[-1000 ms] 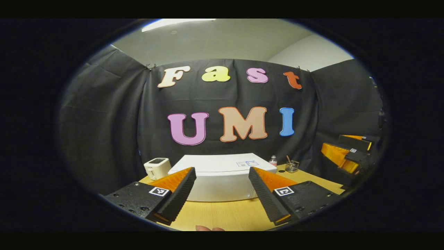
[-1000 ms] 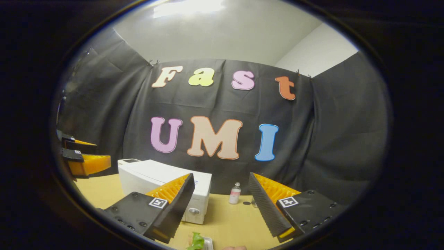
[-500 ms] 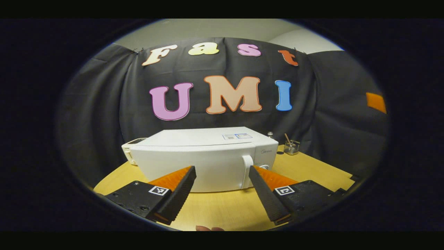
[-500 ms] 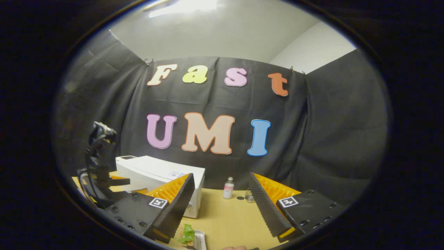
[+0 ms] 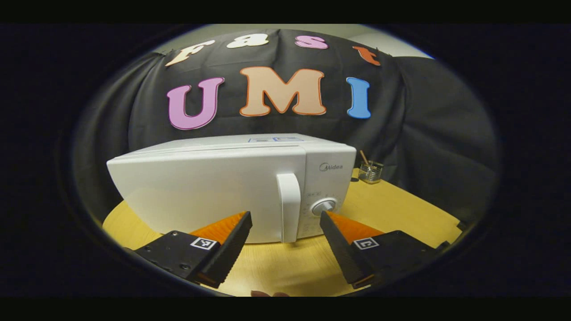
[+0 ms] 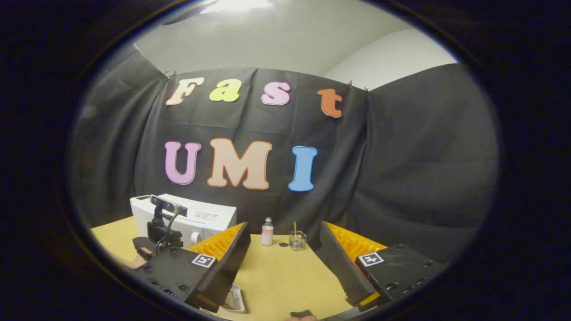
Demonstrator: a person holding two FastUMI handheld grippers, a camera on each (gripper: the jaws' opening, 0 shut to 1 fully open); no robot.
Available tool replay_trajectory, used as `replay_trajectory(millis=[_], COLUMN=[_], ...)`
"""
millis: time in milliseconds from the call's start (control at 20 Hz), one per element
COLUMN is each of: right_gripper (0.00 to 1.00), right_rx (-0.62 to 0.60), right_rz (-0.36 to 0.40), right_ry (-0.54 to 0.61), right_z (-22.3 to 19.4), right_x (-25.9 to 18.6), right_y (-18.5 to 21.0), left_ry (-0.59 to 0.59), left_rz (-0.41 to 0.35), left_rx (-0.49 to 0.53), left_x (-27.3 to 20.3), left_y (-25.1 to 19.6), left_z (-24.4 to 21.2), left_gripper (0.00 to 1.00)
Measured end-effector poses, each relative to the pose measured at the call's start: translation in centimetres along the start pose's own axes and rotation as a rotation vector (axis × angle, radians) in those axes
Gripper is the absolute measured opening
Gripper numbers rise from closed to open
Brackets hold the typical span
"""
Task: Open the microwave oven with the left hand, put the food in, and close the microwave oven.
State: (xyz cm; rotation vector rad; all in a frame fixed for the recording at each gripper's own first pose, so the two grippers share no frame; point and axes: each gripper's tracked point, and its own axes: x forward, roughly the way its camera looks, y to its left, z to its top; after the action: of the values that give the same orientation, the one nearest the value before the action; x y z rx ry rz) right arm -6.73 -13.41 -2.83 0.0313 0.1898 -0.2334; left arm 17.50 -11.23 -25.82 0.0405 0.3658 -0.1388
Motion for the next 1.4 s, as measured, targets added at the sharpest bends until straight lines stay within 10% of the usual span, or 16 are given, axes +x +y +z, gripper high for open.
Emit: replay_trajectory(millis=[400, 650, 1400], right_gripper=[0.97, 0.97, 1.0], right_rx=[-0.011, -0.006, -0.016], right_rz=[-0.056, -0.059, -0.006], right_ry=[0.045, 0.054, 0.007], right_z=[-0.8, -1.2, -0.5], right_x=[-1.5, -1.7, -0.9], right_y=[-1.5, -1.5, 0.3], left_ry=[0.022, 0.011, 0.106], left_rz=[0.018, 0.032, -0.047], left_rx=[-0.003, 0.007, 0.027], left_x=[2.2, 2.6, 2.2], left_y=[-0.1, 0.1, -0.1], left_z=[-1.2, -0.9, -1.6], left_gripper=[0.88, 0.29, 0.07])
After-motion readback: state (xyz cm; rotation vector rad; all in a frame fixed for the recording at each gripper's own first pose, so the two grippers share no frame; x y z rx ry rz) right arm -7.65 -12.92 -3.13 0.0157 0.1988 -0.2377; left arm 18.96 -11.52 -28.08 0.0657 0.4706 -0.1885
